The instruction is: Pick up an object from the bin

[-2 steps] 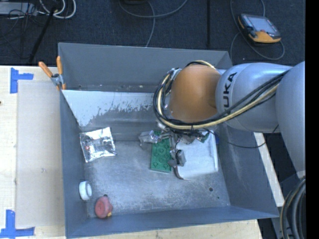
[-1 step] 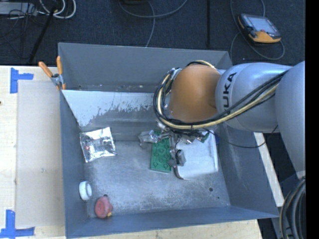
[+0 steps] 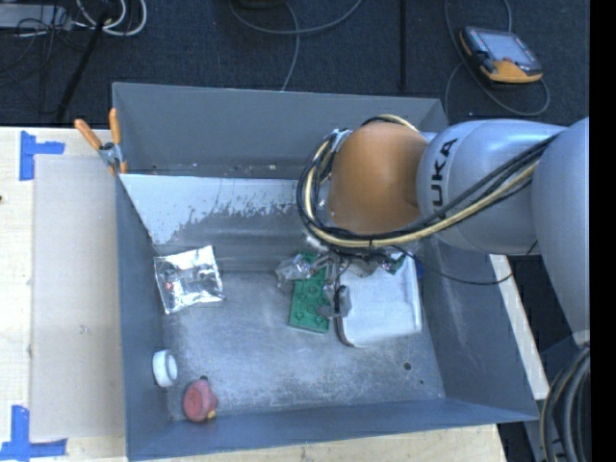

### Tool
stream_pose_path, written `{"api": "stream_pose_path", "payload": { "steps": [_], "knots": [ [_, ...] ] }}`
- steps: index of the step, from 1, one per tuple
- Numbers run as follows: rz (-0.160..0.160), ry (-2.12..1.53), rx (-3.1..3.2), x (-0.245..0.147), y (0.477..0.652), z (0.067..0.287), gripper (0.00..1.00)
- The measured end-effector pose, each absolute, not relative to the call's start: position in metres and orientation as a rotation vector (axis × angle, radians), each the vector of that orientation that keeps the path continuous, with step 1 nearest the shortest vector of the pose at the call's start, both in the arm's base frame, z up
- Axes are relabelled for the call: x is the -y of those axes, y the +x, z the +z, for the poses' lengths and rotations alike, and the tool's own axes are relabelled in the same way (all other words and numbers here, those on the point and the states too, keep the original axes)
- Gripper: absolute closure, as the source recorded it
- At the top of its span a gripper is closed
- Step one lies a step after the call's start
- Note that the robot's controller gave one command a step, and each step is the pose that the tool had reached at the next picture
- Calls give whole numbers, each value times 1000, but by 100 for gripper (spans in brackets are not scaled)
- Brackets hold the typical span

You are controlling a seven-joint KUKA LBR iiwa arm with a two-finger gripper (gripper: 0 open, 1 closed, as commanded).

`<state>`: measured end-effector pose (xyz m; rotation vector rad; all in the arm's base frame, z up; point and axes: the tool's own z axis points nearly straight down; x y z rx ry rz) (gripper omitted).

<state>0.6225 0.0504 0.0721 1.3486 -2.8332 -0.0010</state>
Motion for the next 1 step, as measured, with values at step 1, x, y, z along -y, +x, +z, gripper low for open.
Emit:
{"api": "stream_pose_path", "payload": {
  "steps": [1],
  "knots": [
    [4, 1347, 2848, -52, 625, 203, 100]
  ]
}}
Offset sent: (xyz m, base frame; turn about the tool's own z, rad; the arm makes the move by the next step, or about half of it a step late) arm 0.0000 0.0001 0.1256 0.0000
